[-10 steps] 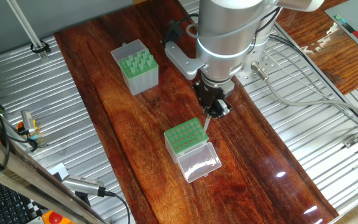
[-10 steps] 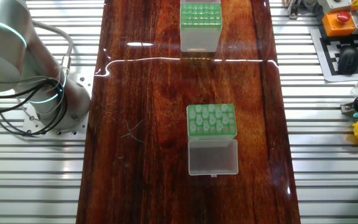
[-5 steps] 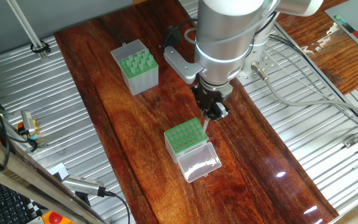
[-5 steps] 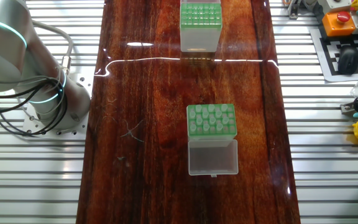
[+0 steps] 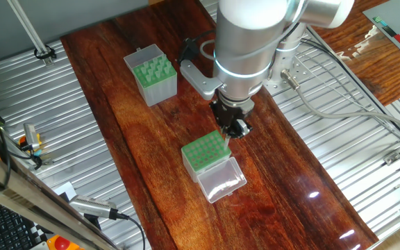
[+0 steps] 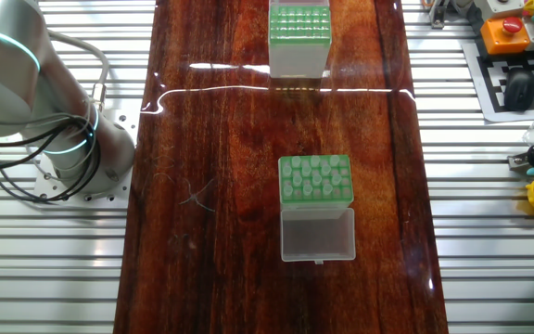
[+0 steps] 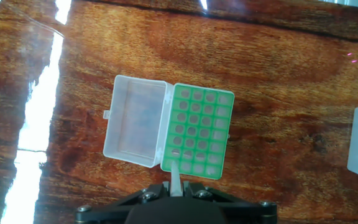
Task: Transfer all large pipette tips from one holder to another
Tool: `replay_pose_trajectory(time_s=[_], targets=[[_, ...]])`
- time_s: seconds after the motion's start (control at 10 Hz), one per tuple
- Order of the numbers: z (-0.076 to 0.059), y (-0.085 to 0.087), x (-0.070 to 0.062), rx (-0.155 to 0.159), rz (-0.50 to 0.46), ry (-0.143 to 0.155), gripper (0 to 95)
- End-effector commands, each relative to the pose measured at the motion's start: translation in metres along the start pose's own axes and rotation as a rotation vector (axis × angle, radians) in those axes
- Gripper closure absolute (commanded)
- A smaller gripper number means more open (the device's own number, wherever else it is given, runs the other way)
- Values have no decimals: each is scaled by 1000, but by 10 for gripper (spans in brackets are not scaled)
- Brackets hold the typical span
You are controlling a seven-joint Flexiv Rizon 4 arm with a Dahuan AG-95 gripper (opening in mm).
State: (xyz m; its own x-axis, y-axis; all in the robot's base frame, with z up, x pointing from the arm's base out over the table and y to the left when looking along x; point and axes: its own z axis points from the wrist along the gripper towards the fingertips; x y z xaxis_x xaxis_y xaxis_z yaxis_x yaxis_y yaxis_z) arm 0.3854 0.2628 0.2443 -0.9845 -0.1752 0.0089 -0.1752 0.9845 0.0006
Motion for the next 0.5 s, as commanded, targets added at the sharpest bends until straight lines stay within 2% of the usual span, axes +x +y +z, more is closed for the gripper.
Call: replay_pose_trajectory(time_s=[0.1, 0.3, 0.4, 0.5], targets=[[6, 2, -2, 2, 3, 2, 950], [13, 4, -4, 7, 14, 0, 950], [16, 4, -4, -1, 30, 0, 950], [17, 4, -4, -7, 20, -8, 570]])
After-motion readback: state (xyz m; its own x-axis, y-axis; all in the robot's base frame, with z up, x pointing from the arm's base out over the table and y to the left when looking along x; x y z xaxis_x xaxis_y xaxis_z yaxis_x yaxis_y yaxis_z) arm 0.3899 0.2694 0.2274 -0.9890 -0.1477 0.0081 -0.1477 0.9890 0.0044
